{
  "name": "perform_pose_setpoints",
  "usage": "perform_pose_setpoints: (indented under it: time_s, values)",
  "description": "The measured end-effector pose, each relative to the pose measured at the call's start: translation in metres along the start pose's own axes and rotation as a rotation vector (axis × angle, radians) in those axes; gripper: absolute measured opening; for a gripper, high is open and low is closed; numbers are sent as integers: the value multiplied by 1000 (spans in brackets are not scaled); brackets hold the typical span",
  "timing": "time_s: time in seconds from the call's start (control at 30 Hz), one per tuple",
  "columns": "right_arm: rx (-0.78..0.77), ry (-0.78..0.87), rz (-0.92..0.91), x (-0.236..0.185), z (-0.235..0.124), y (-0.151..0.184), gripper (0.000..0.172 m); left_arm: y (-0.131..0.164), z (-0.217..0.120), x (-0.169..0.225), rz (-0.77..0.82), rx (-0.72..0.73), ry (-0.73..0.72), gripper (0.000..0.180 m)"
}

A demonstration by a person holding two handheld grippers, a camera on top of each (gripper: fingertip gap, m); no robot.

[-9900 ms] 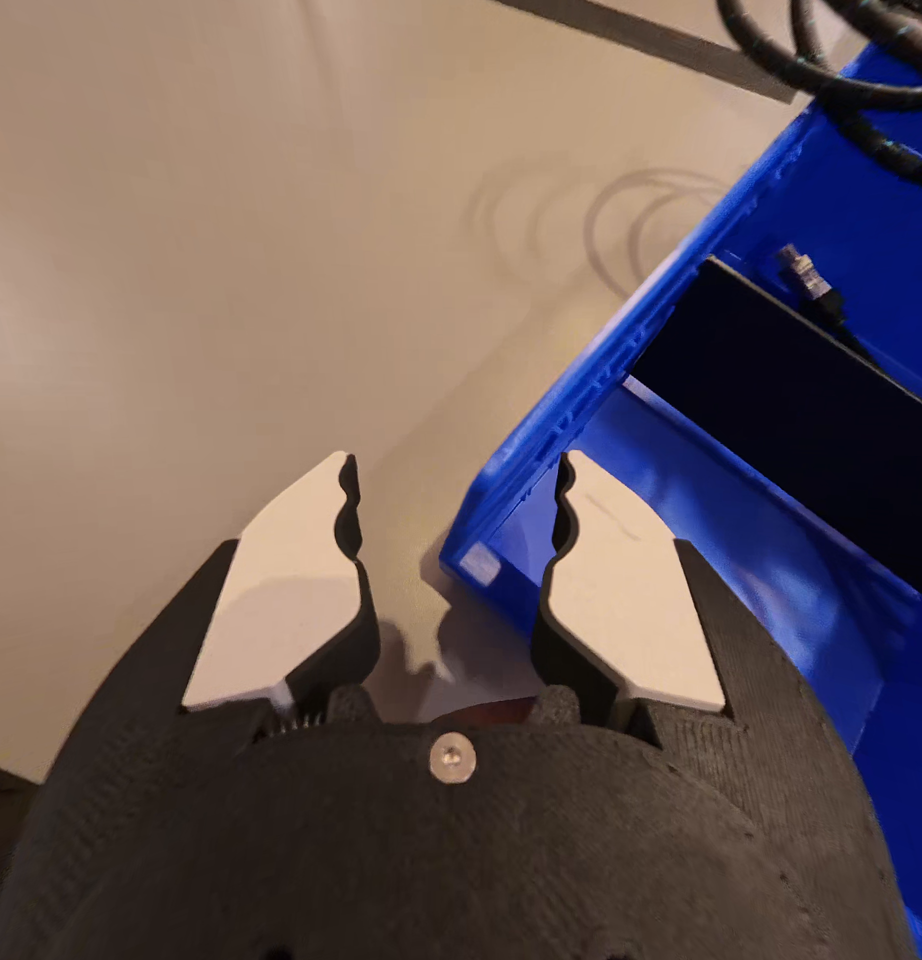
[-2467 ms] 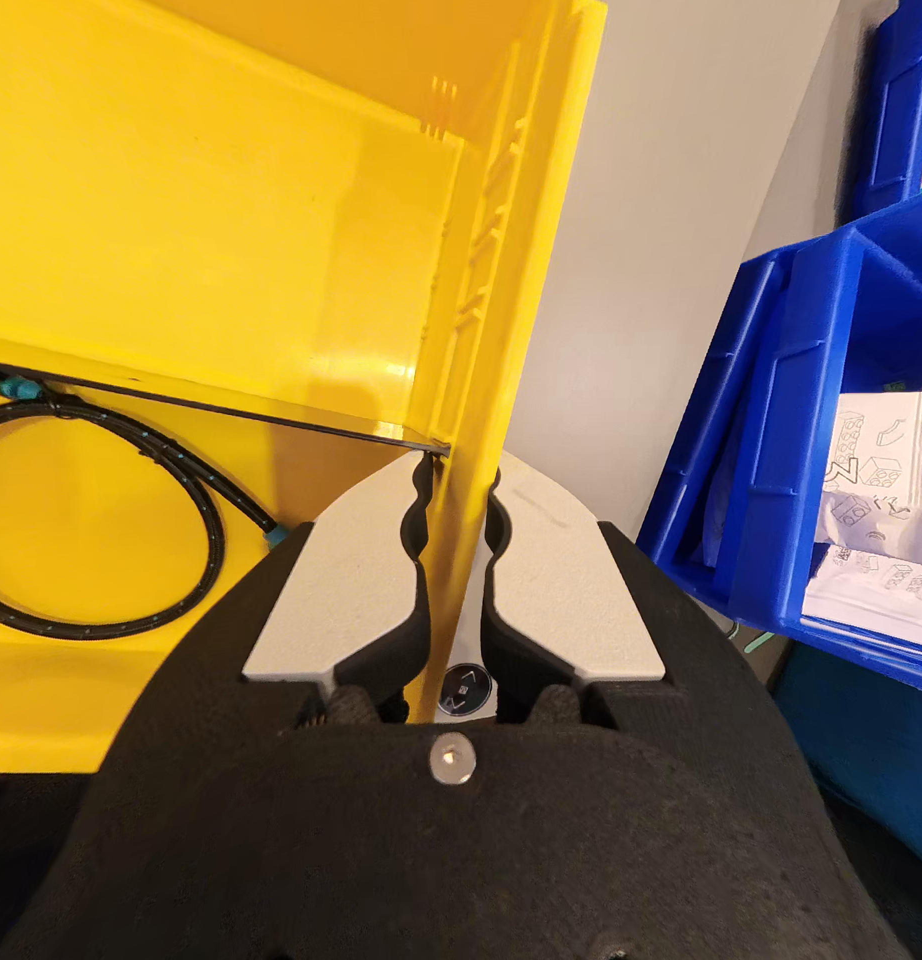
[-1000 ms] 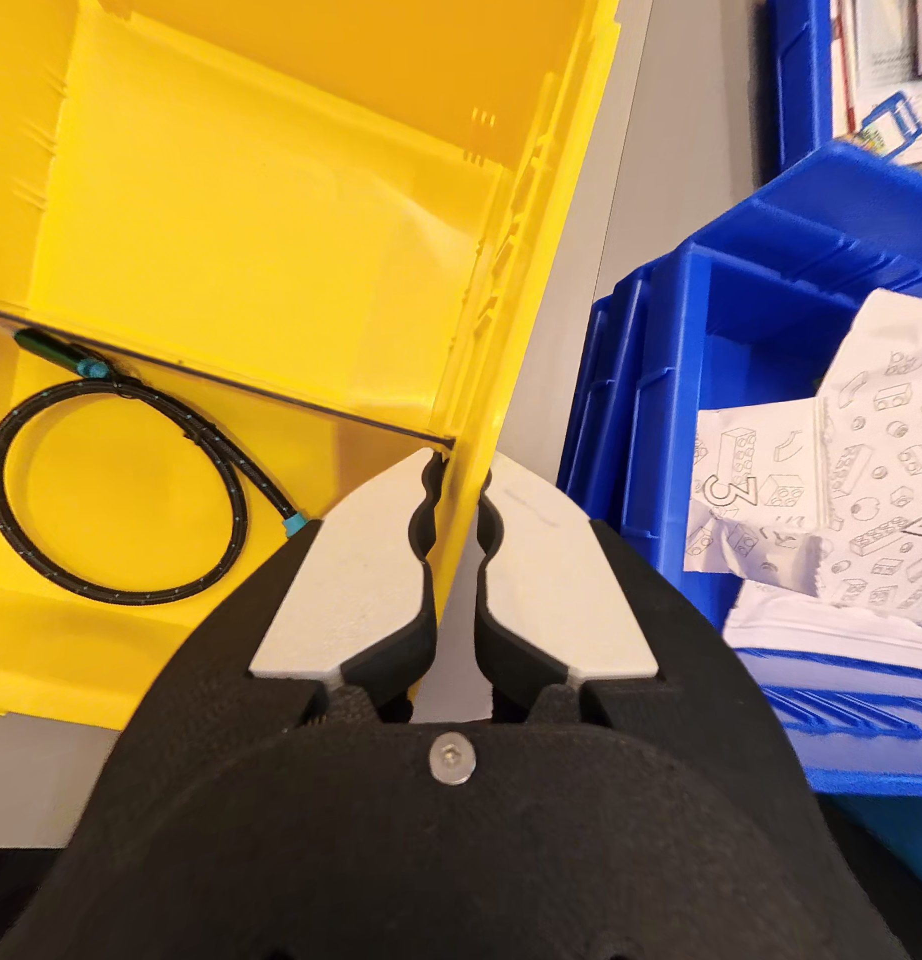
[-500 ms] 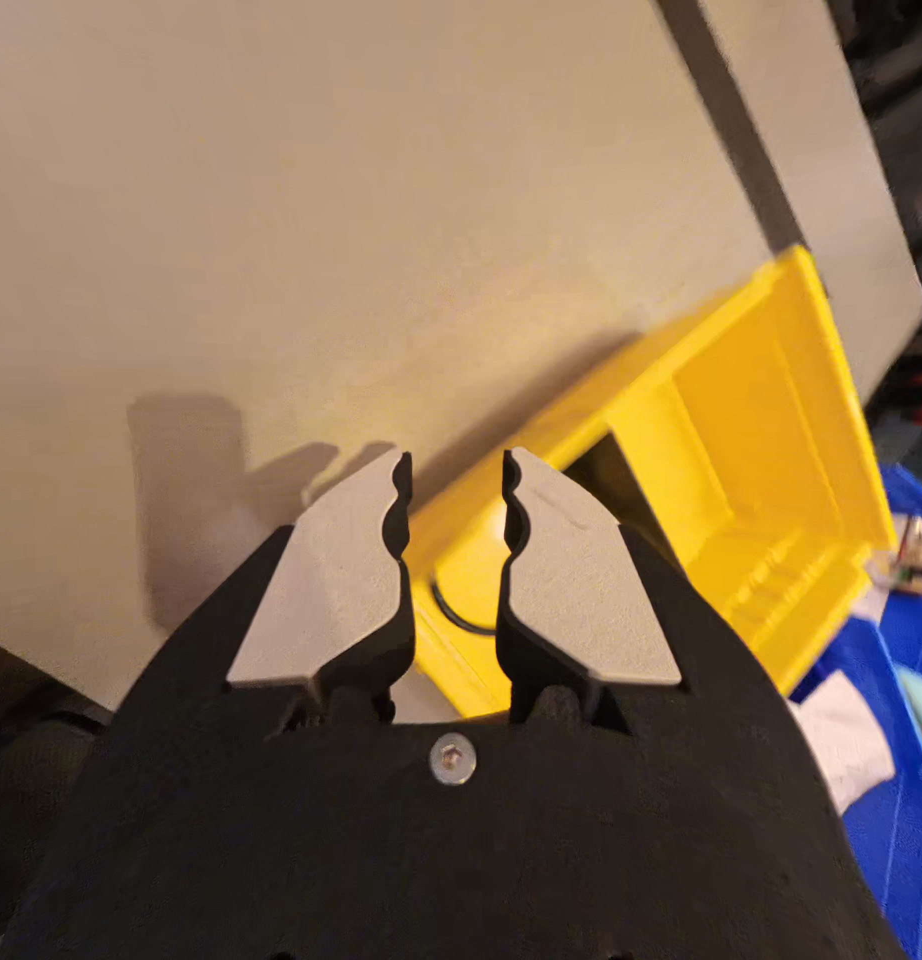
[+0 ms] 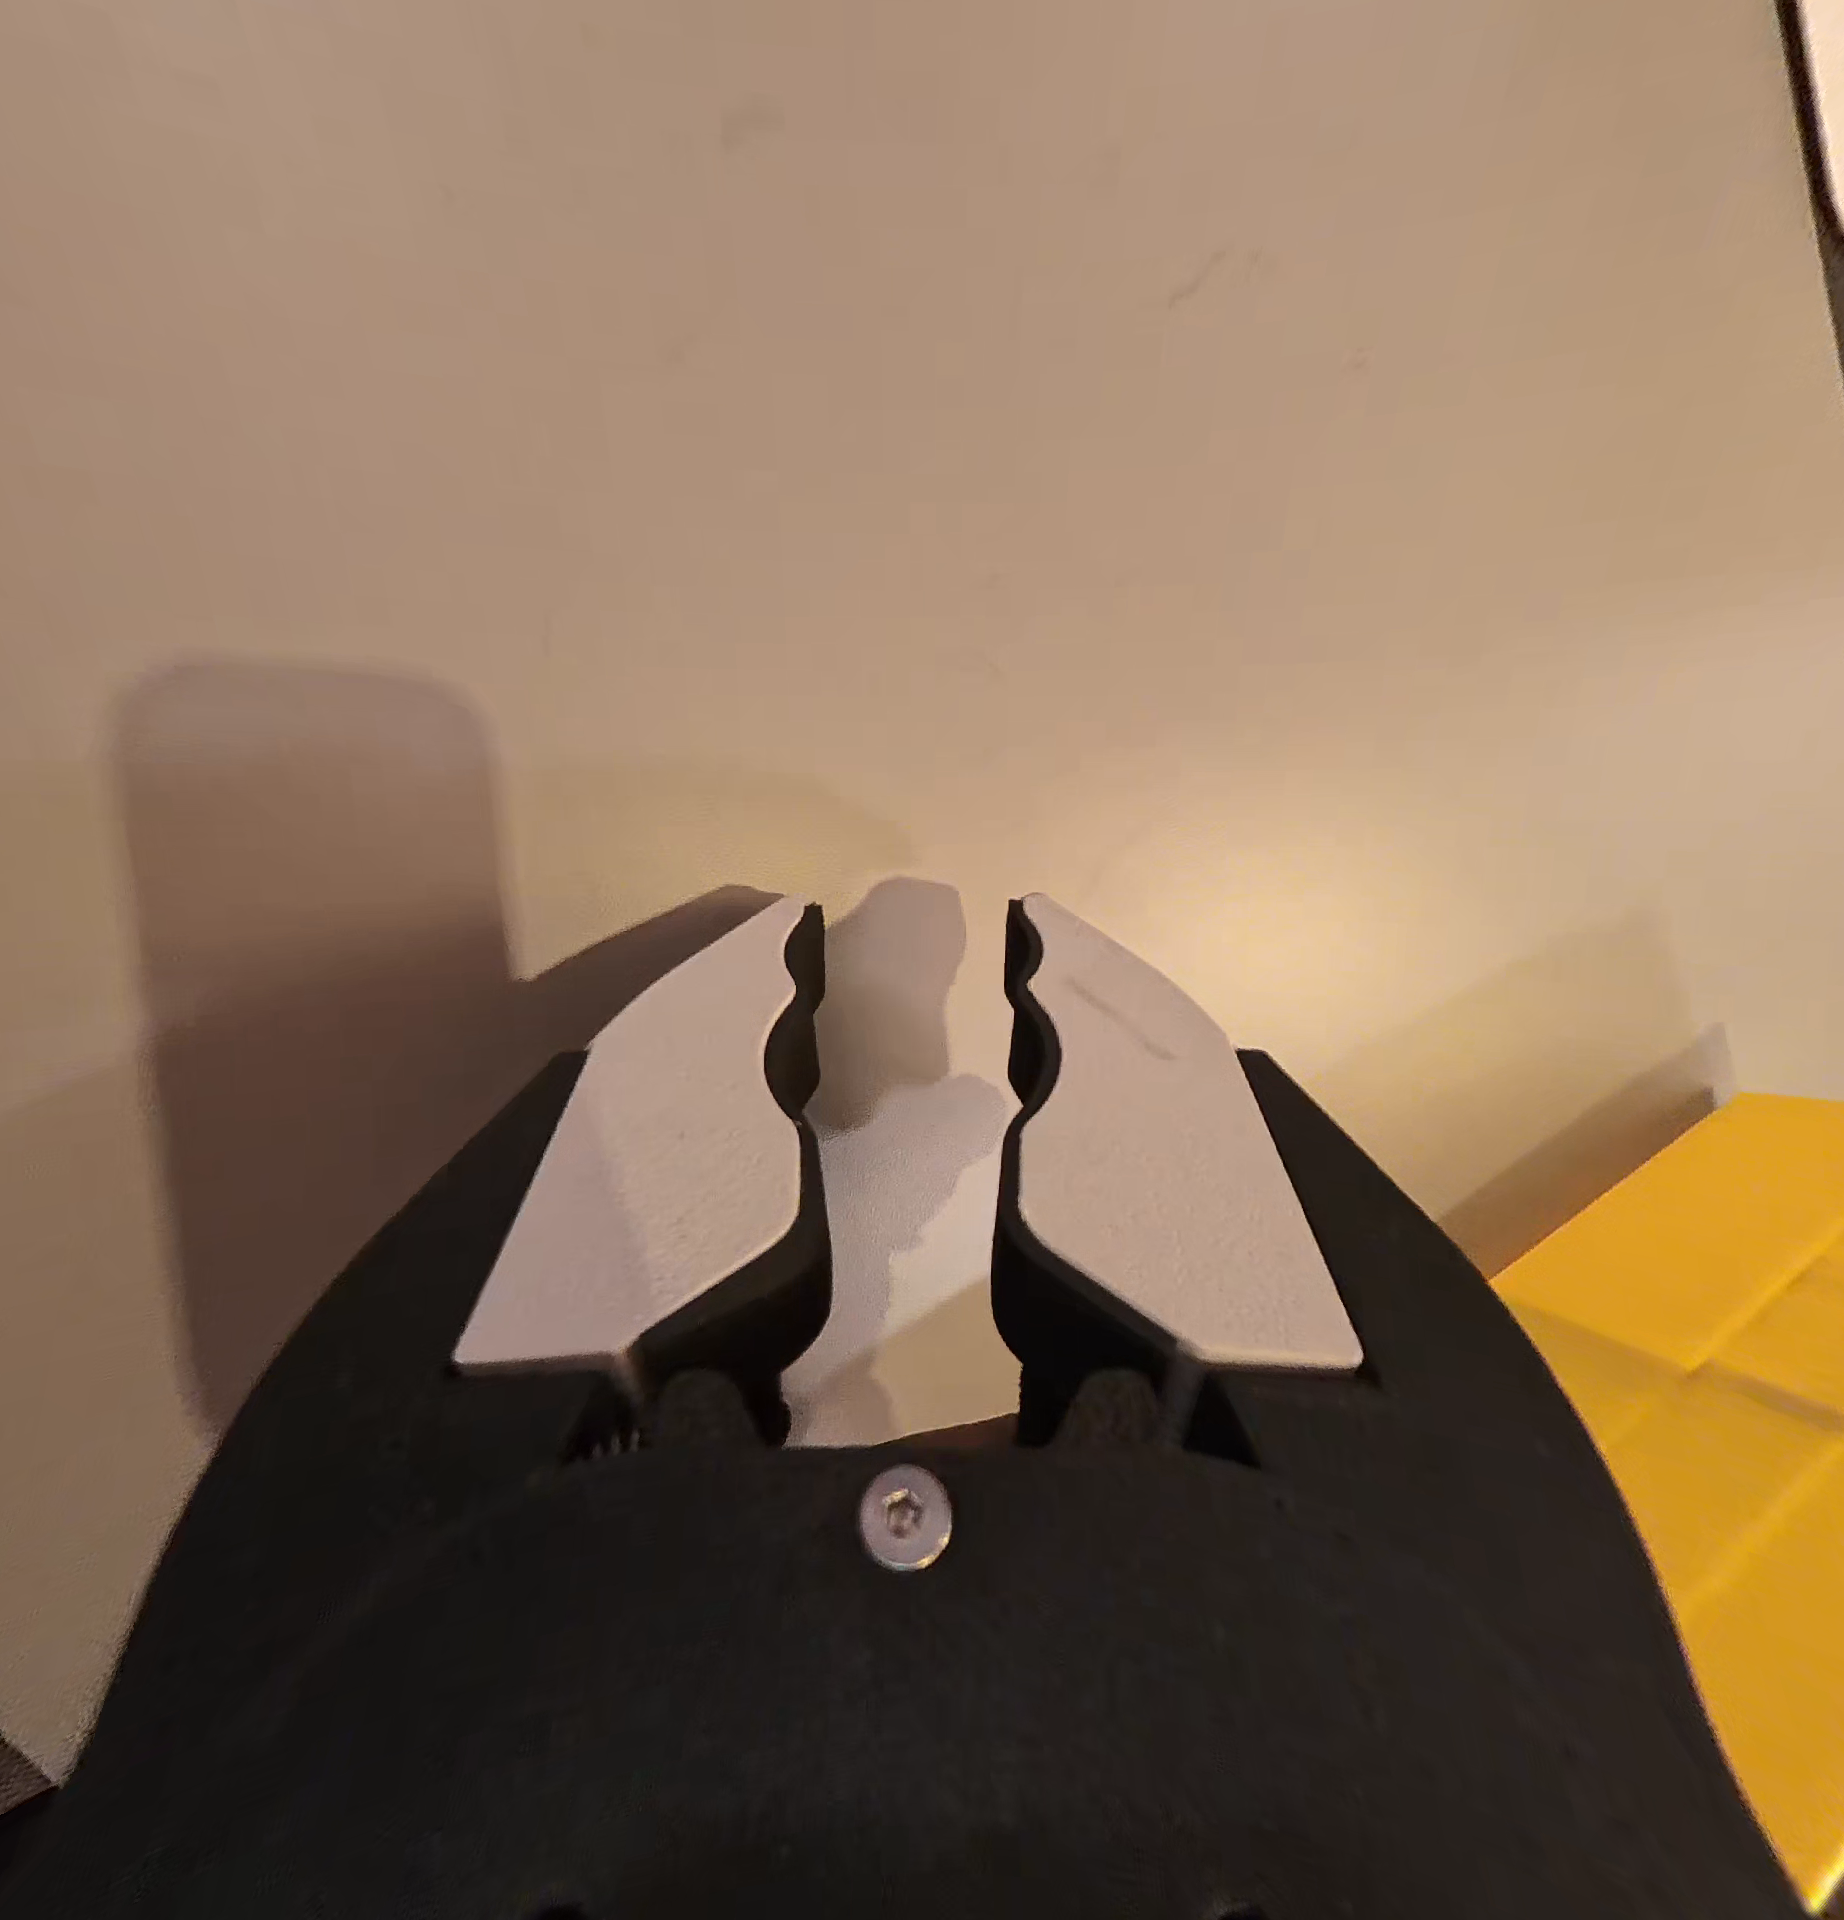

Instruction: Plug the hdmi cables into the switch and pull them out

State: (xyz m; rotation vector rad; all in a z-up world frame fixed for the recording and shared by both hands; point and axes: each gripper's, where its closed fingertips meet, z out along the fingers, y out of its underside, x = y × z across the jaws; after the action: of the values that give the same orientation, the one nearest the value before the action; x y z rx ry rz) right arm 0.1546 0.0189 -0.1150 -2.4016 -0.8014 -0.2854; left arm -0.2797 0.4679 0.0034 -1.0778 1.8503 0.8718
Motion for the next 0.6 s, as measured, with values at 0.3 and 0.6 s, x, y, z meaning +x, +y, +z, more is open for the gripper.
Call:
perform_pose_setpoints:
  time_s: [0.3,0.6]
  values:
    - [67,-19,37,-13,8,-7,25,-11,53,-4,170,-90,-40,40]
    - [113,-14,59,-8,11,-11,25,9,28,-60,-9,-120,-291,23]
